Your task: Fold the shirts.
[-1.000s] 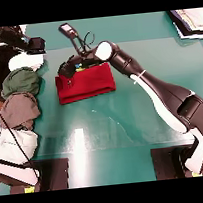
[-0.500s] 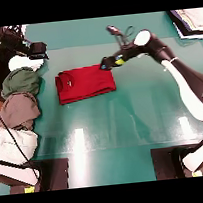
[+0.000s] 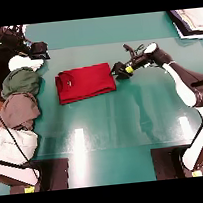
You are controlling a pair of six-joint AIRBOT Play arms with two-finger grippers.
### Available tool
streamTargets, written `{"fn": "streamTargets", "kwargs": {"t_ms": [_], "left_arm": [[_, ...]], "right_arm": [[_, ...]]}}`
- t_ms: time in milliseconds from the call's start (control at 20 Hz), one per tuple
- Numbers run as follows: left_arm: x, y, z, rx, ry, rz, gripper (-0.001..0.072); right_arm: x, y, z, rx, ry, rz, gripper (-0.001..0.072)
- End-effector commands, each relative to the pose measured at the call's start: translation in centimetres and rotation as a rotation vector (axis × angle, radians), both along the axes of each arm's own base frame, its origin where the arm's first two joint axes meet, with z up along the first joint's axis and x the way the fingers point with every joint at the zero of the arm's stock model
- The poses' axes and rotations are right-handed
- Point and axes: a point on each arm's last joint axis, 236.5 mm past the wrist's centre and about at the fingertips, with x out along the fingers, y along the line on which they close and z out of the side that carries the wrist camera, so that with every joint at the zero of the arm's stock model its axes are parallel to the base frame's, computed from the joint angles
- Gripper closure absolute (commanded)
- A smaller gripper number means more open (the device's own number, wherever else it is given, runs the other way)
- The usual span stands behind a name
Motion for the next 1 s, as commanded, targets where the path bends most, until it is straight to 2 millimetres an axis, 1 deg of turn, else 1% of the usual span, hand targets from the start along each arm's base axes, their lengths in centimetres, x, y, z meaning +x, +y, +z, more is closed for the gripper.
{"fn": "streamTargets", "kwargs": {"t_ms": [0,50,150,200,250,300,350,400,450,500,550,600,650,700,800,850,950], "left_arm": [[-0.1,-0.4,0.2,-0.017,-0.003,-0.012,0.0682],[0.0,-0.5,0.3,-0.023,-0.005,-0.013,0.0682],[0.0,-0.8,0.4,-0.035,-0.008,-0.016,0.0681],[0.0,-0.9,0.4,-0.038,-0.008,-0.017,0.0682],[-0.1,-0.9,0.4,-0.039,-0.006,-0.018,0.0681],[-0.1,-0.9,0.4,-0.038,-0.004,-0.019,0.0682],[-0.2,-0.9,0.4,-0.037,0.000,-0.021,0.0682],[-0.2,-0.9,0.4,-0.037,0.000,-0.023,0.0682],[-0.3,-0.9,0.3,-0.037,0.001,-0.024,0.0681],[-0.3,-0.9,0.3,-0.036,0.001,-0.024,0.0682],[-0.3,-0.9,0.3,-0.034,-0.001,-0.028,0.0682],[-0.3,-0.9,0.3,-0.032,-0.003,-0.035,0.0682],[-0.3,-0.9,0.3,-0.030,-0.002,-0.038,0.0682],[-0.4,-0.9,0.3,-0.029,0.001,-0.039,0.0681],[-0.4,-0.9,0.3,-0.030,0.001,-0.040,0.0682],[-0.4,-0.9,0.3,-0.027,-0.001,-0.045,0.0682],[-0.4,-0.9,0.3,-0.026,-0.002,-0.046,0.0682]], "right_arm": [[0.2,2.9,-0.9,0.011,-0.012,-0.001,0.0056],[0.3,3.9,-0.7,0.015,-0.030,0.014,0.0059],[0.4,6.1,-0.1,0.027,-0.061,0.052,0.0135],[0.3,7.3,0.1,0.032,-0.072,0.070,0.0139],[0.1,8.4,0.2,0.035,-0.087,0.087,0.0212],[0.0,9.2,0.3,0.036,-0.100,0.103,0.0312],[0.0,10.0,0.5,0.036,-0.122,0.117,0.0437],[0.0,10.4,0.8,0.039,-0.154,0.137,0.0605],[0.2,10.6,1.3,0.042,-0.191,0.158,0.0696],[0.3,10.6,1.9,0.043,-0.208,0.174,0.0698],[0.4,10.0,2.3,0.018,-0.228,0.196,0.0699],[0.5,9.0,2.7,-0.023,-0.245,0.213,0.0700],[0.8,7.2,3.1,-0.083,-0.265,0.215,0.0700],[1.2,5.0,3.6,-0.139,-0.273,0.194,0.0700],[2.0,-1.5,4.4,-0.268,-0.259,0.112,0.0700],[2.3,-5.3,5.1,-0.318,-0.253,0.059,0.0700],[2.4,-12.6,7.1,-0.363,-0.246,-0.072,0.0700]]}}
